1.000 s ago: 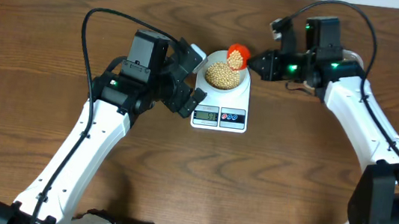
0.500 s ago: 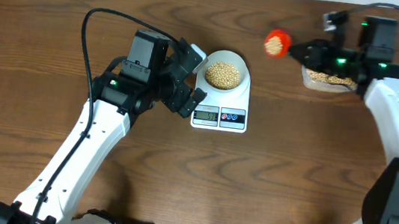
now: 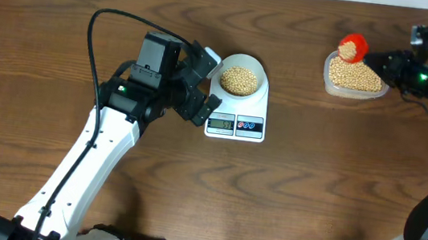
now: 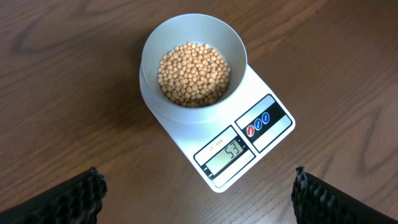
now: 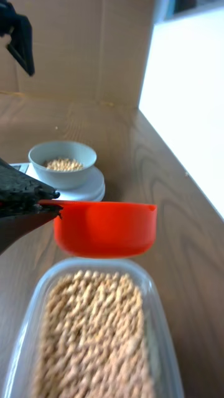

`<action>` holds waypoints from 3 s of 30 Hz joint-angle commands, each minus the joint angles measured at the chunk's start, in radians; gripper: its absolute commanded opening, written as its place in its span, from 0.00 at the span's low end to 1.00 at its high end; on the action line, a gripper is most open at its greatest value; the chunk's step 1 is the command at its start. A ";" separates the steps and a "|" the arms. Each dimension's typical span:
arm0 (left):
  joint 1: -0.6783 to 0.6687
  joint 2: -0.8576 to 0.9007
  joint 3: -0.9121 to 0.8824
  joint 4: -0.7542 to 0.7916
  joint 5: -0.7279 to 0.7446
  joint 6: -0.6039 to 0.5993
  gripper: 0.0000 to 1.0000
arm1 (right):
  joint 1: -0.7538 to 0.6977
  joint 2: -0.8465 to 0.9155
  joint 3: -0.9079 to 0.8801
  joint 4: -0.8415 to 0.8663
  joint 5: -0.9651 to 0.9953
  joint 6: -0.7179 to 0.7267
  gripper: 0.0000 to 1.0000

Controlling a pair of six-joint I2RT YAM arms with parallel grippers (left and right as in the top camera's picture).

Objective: Scoop item into bowl and weigh 50g on scale
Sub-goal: 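Carry the empty scoop right back to the bean tub, then lower the scoop into the tub and drag it through the beans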

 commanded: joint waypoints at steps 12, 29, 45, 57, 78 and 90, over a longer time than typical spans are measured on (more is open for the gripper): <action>0.000 0.008 -0.002 -0.002 -0.006 0.002 0.98 | 0.023 -0.029 -0.002 -0.060 0.251 -0.149 0.01; 0.000 0.008 -0.002 -0.002 -0.006 0.002 0.98 | 0.130 -0.060 0.001 -0.103 0.527 -0.234 0.01; 0.000 0.008 -0.002 -0.002 -0.006 0.002 0.98 | 0.217 -0.184 0.001 -0.134 0.811 -0.264 0.01; 0.000 0.008 -0.002 -0.002 -0.006 0.002 0.98 | 0.240 -0.183 0.001 -0.159 0.949 -0.274 0.01; 0.000 0.008 -0.002 -0.002 -0.006 0.002 0.98 | 0.279 -0.183 0.001 -0.180 1.078 -0.423 0.01; 0.000 0.008 -0.002 -0.002 -0.006 0.002 0.98 | 0.279 -0.183 0.001 -0.146 0.927 -0.348 0.01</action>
